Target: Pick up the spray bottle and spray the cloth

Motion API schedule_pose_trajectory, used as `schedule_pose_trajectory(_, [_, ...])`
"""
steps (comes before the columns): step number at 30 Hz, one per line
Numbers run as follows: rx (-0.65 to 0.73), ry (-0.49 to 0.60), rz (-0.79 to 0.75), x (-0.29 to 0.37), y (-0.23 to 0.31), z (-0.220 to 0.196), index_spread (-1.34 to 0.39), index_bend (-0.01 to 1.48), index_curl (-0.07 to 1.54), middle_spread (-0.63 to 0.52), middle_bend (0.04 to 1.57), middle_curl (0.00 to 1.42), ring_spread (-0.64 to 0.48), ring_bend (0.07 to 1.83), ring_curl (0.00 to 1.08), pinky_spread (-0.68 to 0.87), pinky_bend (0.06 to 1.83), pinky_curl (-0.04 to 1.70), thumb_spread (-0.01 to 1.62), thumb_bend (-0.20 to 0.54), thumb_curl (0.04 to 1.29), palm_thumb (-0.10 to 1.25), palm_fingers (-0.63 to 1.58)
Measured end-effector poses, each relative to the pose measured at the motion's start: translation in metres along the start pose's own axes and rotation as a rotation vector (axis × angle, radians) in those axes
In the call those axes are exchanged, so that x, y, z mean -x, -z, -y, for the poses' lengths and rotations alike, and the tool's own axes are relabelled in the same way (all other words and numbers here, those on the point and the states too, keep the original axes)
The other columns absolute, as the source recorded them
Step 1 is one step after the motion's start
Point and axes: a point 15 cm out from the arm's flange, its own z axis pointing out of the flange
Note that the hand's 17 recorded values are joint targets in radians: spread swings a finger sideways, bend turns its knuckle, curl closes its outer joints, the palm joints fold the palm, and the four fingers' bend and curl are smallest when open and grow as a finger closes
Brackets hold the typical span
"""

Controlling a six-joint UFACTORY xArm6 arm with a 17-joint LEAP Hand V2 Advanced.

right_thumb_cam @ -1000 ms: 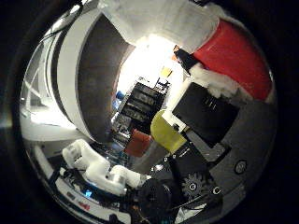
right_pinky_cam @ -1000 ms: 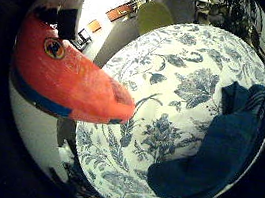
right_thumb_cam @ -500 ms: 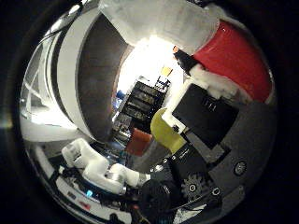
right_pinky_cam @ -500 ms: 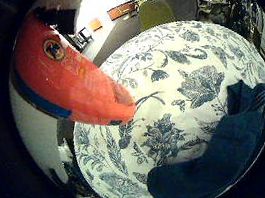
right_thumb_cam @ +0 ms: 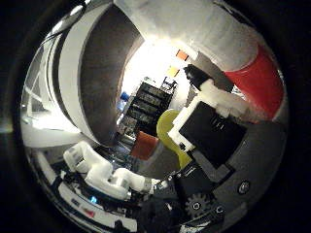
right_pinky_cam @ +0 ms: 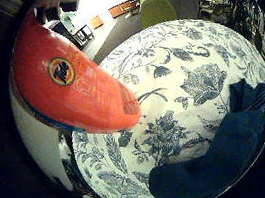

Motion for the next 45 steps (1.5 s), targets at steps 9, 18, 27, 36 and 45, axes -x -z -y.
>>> schedule_pose_trajectory(9, [0.042,0.019,-0.013,-0.001,0.0,-0.008,-0.3,0.18,0.5,-0.17,0.87,0.57,-0.15,1.19,0.55,-0.29,1.13,0.58,0.97,-0.037,0.46,0.71,0.22])
schedule_pose_trajectory(18, [0.096,0.038,-0.029,0.0,0.005,-0.016,-0.24,0.18,0.44,-0.08,0.74,0.53,-0.13,1.04,0.49,-0.04,1.11,0.55,0.97,-0.029,0.38,0.67,0.15])
schedule_pose_trajectory(27, [0.098,0.028,-0.033,-0.004,0.042,-0.021,-0.22,0.19,0.41,-0.08,0.73,0.53,-0.13,1.04,0.51,-0.03,1.13,0.55,0.97,-0.027,0.35,0.65,0.15])
schedule_pose_trajectory(36, [0.093,0.009,-0.109,-0.035,0.087,-0.03,-0.21,0.19,0.4,-0.06,0.69,0.51,-0.13,1.02,0.51,-0.06,1.13,0.56,0.97,-0.028,0.34,0.64,0.14])
schedule_pose_trajectory(45, [0.094,-0.034,-0.18,-0.068,0.15,-0.052,-0.2,0.19,0.4,-0.04,0.66,0.5,-0.13,1.0,0.52,-0.09,1.1,0.57,0.96,-0.029,0.33,0.62,0.14])
